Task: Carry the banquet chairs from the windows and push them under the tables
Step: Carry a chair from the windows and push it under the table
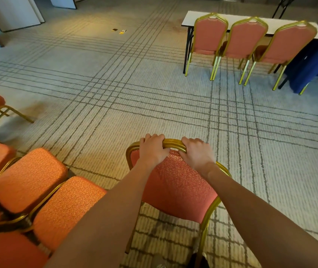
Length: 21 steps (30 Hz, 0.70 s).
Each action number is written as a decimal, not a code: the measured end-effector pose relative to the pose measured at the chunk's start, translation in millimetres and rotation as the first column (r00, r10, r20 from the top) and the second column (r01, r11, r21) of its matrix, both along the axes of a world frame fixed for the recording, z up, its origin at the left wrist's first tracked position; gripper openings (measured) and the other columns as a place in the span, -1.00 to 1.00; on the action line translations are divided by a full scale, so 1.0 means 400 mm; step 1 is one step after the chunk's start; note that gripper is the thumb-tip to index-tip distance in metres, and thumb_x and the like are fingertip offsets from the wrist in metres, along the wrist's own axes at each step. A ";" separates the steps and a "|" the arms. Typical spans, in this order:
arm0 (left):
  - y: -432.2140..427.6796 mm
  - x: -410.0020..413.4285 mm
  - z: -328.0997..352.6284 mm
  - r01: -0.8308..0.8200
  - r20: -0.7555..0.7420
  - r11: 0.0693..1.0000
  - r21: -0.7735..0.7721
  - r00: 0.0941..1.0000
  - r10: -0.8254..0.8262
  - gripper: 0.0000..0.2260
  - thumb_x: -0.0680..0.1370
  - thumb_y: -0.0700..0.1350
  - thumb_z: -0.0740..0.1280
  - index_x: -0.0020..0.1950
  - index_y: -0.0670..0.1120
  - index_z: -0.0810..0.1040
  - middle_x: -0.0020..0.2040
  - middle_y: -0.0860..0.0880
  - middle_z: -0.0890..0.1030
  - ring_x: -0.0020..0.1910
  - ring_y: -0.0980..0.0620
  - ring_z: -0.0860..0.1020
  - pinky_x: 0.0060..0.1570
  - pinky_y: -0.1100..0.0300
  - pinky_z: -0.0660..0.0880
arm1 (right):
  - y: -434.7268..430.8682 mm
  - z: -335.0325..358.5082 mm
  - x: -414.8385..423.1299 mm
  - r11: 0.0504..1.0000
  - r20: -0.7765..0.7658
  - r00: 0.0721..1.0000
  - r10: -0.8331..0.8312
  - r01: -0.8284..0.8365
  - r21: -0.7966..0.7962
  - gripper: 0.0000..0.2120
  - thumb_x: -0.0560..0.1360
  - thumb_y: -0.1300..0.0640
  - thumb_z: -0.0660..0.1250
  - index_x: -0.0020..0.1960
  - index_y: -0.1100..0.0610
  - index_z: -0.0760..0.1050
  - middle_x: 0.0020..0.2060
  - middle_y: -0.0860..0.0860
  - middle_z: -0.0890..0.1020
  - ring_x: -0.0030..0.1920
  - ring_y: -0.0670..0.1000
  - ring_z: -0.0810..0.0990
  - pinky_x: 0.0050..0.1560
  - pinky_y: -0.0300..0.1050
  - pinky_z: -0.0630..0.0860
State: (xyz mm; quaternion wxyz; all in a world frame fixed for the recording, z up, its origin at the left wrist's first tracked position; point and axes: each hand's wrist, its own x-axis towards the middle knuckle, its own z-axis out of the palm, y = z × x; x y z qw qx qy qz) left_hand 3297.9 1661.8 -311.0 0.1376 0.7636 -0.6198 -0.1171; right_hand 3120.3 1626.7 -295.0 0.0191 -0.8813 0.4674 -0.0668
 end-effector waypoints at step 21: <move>-0.141 -0.203 0.005 -0.054 -0.009 0.989 0.137 0.998 0.056 -0.78 0.57 0.16 0.28 0.00 0.02 0.48 0.02 -0.03 0.58 0.18 -0.13 0.45 0.30 -0.15 0.30 | -0.174 -0.008 -0.193 0.982 -0.030 0.998 -0.063 0.068 0.176 -0.72 0.64 -0.04 0.25 0.29 0.03 0.32 0.01 0.10 0.60 0.02 0.21 0.63 -0.08 0.06 0.52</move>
